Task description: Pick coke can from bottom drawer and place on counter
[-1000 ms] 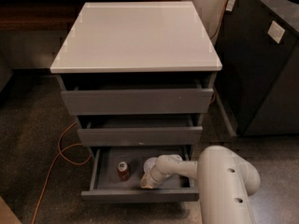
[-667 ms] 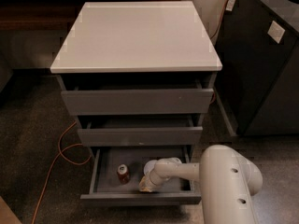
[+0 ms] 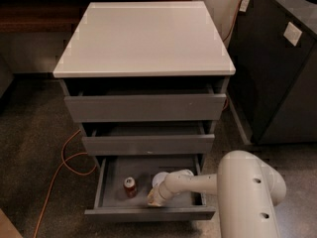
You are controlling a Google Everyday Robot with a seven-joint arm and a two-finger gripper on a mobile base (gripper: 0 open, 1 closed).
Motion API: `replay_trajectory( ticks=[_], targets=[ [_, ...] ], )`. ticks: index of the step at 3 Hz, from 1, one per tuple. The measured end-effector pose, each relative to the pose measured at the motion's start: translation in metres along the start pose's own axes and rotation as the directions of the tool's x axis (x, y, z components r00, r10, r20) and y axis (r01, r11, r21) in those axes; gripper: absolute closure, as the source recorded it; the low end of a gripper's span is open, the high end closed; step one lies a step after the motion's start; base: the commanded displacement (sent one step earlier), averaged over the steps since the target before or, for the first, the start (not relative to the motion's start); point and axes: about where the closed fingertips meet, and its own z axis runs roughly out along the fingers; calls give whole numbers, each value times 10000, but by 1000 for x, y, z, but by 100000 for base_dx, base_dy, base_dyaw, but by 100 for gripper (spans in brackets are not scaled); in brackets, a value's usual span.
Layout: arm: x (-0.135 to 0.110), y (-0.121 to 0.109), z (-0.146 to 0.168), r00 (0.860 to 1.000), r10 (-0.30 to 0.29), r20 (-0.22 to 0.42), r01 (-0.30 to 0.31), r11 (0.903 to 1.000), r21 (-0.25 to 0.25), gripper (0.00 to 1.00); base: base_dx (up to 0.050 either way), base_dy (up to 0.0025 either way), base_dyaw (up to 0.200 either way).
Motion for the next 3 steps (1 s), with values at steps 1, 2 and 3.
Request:
replay_trajectory(
  ticks=[1,2,3],
  targets=[
    [-9,-5,-11,9999,-156,-19,157,9996,240,54,0,0,0],
    [-19,-20,-22,9997,-246,12,245,9989,410,29,0,0,0],
    [-24,-39,-30,9996,-184,191,175,9987,478,7,0,0,0]
  ],
)
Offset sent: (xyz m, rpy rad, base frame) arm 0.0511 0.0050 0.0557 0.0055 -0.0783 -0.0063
